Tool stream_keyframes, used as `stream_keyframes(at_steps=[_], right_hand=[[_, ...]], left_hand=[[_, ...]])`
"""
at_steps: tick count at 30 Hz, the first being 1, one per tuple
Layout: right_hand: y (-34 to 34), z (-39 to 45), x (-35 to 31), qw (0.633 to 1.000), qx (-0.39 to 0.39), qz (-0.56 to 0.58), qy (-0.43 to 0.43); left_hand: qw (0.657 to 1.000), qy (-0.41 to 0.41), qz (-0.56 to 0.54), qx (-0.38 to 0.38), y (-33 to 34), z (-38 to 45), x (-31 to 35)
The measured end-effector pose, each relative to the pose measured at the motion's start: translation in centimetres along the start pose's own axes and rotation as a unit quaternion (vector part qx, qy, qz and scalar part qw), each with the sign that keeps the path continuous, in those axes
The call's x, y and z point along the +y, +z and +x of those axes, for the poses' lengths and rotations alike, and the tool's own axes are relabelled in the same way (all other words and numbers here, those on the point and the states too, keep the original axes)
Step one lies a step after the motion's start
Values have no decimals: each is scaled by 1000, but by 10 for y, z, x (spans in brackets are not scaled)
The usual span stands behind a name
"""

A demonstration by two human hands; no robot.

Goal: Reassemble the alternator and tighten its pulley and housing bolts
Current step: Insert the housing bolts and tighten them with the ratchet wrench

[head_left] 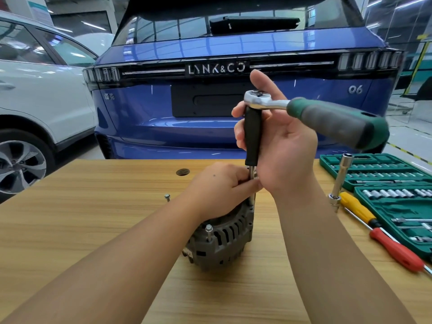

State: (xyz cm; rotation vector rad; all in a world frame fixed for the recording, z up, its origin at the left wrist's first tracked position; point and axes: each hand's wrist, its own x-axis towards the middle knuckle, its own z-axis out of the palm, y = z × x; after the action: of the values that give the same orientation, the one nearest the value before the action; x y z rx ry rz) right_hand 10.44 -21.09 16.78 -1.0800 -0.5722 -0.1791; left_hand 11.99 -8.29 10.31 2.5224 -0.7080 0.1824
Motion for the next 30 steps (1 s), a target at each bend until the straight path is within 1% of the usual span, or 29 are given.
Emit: stream_keyframes(at_steps=[3,4,6,10,11,12,13,15,16,18,21,24,26,28,30], right_hand=[[3,-6,4,1000,-19,9,-11],[3,-7,7,1000,-14,10,-10],[4,-9,10,999,32,11,-17],[5,-11,12,982,143,-99,-71],[2,-11,12,978,168,-103,-68],[-1,-9,10,978,177,-95,-57],[-5,-9,8,981,171,-79,-41],[-12,-8,5,991,126,-35,-16],[-13,-8,6,994,105,-26,-17],[-10,-8,12,994,81,-57,-55],[2,-7,23,979,54,-123,-152],[6,-6,28,979,22,-105,-174],[5,-5,31,981,20,-94,-167],[0,-5,30,988,19,-61,-139],[-5,-4,27,995,-12,-15,-101]], left_hand=[[1000,-1,-5,6,0,0,-1],[1000,2,-1,11,0,0,-2],[1000,8,8,11,0,1,-1],[1000,9,14,-21,-2,-2,6],[1000,11,14,-25,-3,-2,7],[999,14,17,-28,-3,-1,7],[999,17,24,-28,-2,0,6],[999,20,36,-21,-2,2,4],[999,21,35,-17,-1,2,3],[1000,19,13,-11,0,1,1],[1000,22,-2,7,-1,-2,1],[1000,18,-13,8,-1,-3,1],[1000,5,-21,1,-1,-2,-1],[1000,4,-29,3,2,-1,-4],[999,10,-36,14,4,0,-5]])
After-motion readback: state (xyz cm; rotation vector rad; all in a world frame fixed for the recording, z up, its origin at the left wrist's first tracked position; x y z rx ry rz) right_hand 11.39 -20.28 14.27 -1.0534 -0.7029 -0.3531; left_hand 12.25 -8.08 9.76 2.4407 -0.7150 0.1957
